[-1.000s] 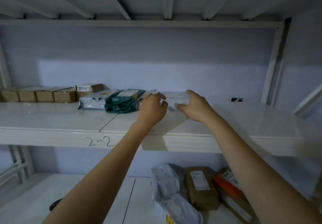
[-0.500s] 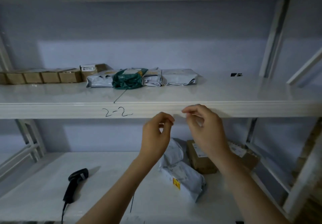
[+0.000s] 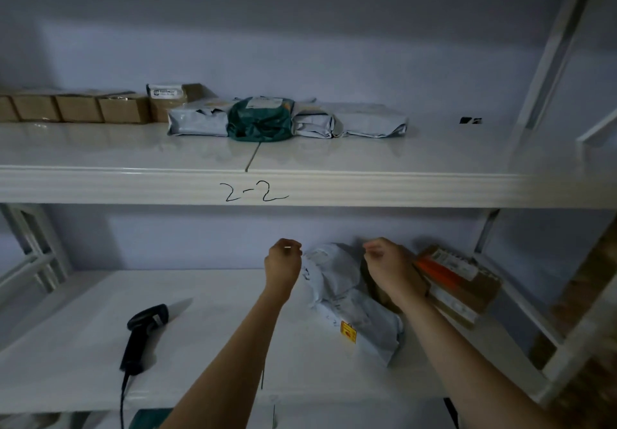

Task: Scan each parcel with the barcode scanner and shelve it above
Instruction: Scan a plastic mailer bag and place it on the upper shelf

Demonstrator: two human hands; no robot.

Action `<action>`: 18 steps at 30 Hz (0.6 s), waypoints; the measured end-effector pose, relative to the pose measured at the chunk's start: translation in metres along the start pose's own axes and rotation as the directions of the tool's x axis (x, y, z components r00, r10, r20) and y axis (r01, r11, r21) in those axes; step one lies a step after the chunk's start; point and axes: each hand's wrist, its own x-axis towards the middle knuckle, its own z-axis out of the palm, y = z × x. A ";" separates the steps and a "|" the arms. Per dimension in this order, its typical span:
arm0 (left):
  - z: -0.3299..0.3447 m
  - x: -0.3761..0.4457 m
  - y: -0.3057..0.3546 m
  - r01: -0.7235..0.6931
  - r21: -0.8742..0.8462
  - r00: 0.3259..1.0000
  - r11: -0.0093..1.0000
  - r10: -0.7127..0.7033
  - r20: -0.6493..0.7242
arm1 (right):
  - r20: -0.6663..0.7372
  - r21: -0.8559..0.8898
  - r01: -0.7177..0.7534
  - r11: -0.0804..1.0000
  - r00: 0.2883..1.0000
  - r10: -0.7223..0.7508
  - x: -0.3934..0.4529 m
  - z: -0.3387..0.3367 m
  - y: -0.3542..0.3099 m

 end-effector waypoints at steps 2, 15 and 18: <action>0.010 0.014 -0.010 0.057 -0.013 0.998 0.998 -0.057 0.028 | 0.015 -0.004 -0.020 1.000 1.000 0.020 0.026 0.012 0.015; 0.060 0.079 -0.086 0.592 -0.063 0.787 0.804 -0.560 0.259 | 0.370 -0.048 -0.375 0.926 0.854 0.366 0.152 0.090 0.108; 0.072 0.084 -0.101 0.601 -0.051 0.771 0.797 -0.563 0.297 | 0.407 -0.153 -0.379 0.913 0.817 0.408 0.163 0.108 0.115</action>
